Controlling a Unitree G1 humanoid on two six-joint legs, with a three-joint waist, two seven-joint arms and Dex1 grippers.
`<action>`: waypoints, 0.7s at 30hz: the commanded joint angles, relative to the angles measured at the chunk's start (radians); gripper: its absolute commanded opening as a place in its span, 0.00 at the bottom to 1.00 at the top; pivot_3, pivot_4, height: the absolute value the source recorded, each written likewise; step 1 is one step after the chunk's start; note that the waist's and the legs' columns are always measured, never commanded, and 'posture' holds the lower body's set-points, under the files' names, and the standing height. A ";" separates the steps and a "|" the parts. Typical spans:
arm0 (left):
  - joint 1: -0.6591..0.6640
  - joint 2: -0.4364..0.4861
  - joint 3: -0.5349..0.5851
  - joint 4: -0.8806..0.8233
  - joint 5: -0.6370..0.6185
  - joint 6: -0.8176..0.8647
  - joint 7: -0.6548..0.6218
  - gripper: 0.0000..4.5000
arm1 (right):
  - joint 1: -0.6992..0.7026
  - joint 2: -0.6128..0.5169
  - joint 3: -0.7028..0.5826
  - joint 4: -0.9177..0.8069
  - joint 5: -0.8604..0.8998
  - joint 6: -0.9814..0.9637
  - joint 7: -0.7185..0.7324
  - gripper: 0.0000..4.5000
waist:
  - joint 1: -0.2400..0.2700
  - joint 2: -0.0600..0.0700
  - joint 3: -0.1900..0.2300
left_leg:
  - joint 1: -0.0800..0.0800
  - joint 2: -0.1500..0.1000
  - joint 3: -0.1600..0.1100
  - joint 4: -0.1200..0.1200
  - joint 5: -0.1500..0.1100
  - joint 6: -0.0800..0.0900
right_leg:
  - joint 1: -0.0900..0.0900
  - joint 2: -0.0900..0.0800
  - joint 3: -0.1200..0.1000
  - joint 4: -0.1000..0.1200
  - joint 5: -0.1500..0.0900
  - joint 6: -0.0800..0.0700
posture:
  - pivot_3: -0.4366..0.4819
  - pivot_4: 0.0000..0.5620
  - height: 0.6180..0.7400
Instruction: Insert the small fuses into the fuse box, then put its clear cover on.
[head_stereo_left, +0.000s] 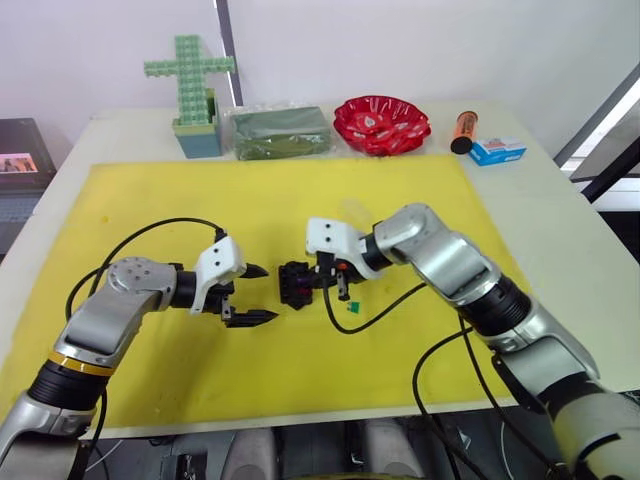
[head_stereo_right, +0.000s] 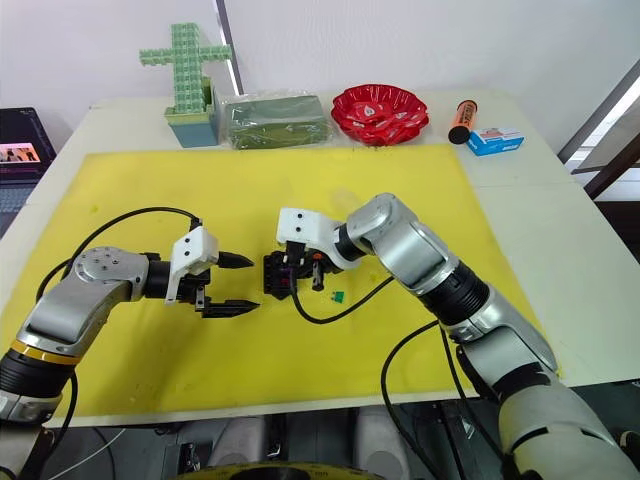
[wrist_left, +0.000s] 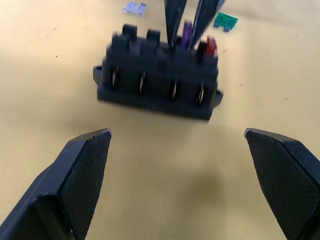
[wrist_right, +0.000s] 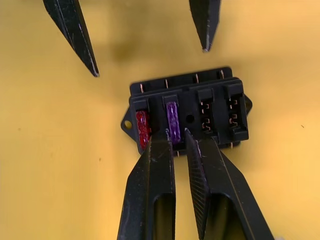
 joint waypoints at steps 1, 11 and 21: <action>-0.015 0.002 0.019 -0.011 -0.001 -0.016 0.001 1.00 | -0.033 -0.015 -0.048 -0.062 0.033 0.016 0.006 0.11 | -0.001 0.000 0.000 | 0.000 0.000 0.000 0.000 0.000 0.000 | 0.000 0.000 0.000 0.000 0.000 0.000 | 0.48 0.27 1.00; -0.021 -0.002 0.014 -0.005 0.002 -0.021 -0.003 1.00 | -0.042 -0.018 -0.049 -0.081 0.064 0.031 -0.009 0.11 | 0.000 0.000 0.000 | 0.000 0.000 0.000 0.000 0.000 0.000 | 0.000 0.000 0.000 0.000 0.000 0.000 | 0.48 0.27 1.00; -0.013 0.004 0.020 -0.008 0.000 -0.020 -0.001 1.00 | -0.049 0.076 -0.112 -0.056 0.145 0.029 -0.061 0.01 | -0.001 0.000 0.000 | 0.000 0.000 0.000 0.000 0.000 0.000 | 0.000 0.000 0.000 0.000 0.000 0.000 | 0.48 0.27 1.00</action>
